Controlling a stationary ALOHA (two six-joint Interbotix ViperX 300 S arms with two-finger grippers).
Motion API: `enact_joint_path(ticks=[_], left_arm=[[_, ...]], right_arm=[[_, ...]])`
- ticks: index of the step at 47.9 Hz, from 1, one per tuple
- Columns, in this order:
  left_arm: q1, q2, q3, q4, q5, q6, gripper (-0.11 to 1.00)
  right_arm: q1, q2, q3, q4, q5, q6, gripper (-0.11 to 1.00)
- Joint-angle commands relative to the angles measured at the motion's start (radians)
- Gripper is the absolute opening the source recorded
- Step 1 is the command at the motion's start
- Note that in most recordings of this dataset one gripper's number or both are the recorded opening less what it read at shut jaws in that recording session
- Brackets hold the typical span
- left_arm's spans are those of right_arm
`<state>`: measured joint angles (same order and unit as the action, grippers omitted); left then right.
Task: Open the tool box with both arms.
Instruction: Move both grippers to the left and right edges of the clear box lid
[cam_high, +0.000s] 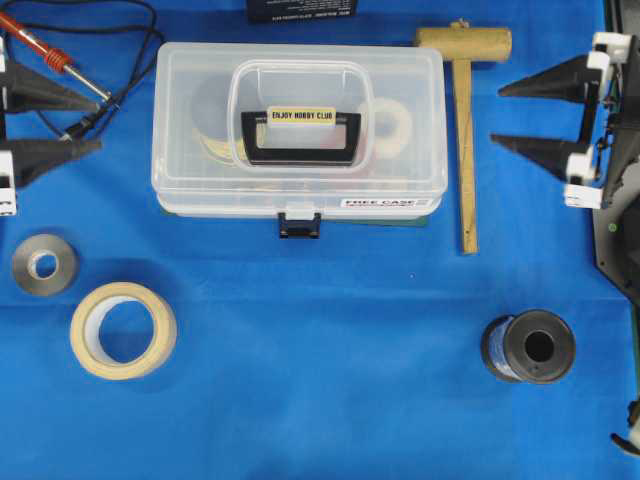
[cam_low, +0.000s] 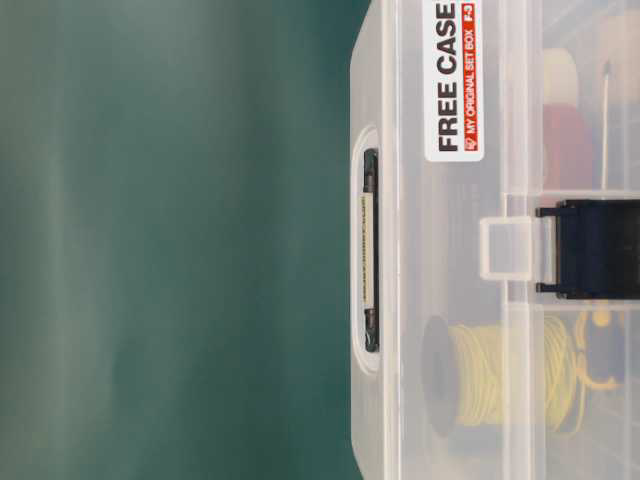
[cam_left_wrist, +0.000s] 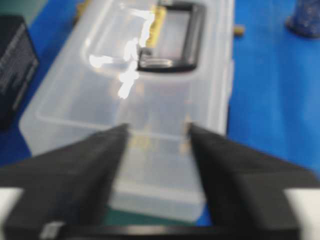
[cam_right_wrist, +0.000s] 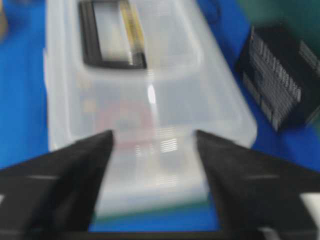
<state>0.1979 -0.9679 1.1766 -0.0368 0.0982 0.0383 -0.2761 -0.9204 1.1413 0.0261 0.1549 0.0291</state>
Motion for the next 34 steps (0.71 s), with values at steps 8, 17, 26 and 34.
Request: enact_joint_path(ticks=[8, 17, 26, 34], left_arm=[[0.02, 0.057, -0.017, -0.002, 0.087, 0.018, 0.89], [0.055, 0.164, -0.018, -0.002, 0.091, 0.018, 0.92], [0.069, 0.279, -0.038, -0.002, 0.066, 0.02, 0.92], [0.069, 0.35, -0.063, -0.002, 0.017, 0.012, 0.92]], right_arm=[[-0.028, 0.1, -0.043, -0.008, 0.13, 0.0, 0.84], [-0.031, 0.195, -0.063, -0.011, 0.143, -0.005, 0.84], [-0.031, 0.295, -0.094, -0.011, 0.137, -0.006, 0.84], [-0.031, 0.367, -0.129, -0.011, 0.124, -0.017, 0.84]])
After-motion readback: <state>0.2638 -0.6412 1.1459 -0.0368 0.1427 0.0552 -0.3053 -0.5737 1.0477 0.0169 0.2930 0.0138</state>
